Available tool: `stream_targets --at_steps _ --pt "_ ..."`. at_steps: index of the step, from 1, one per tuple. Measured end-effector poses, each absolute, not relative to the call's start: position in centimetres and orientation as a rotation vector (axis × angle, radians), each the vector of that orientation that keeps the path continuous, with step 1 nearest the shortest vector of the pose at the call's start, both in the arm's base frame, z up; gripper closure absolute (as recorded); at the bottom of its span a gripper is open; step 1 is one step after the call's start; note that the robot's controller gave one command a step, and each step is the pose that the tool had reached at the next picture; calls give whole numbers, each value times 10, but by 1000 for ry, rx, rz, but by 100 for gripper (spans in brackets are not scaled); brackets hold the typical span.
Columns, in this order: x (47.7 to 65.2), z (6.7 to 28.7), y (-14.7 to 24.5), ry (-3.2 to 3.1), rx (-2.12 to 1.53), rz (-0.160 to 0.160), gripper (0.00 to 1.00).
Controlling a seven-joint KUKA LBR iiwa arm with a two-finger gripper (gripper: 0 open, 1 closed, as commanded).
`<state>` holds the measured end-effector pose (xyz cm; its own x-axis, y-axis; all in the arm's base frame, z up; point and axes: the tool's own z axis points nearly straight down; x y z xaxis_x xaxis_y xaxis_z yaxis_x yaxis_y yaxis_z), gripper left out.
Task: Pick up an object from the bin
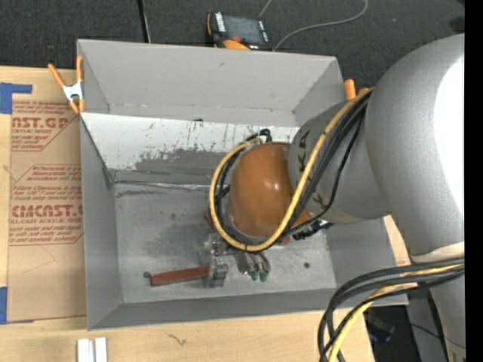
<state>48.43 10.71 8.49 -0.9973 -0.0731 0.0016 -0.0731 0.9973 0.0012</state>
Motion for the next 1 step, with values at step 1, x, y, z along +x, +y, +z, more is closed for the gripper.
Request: stream_targets --at_steps 1 --pt "499 240 106 -3149 101 -2 100"
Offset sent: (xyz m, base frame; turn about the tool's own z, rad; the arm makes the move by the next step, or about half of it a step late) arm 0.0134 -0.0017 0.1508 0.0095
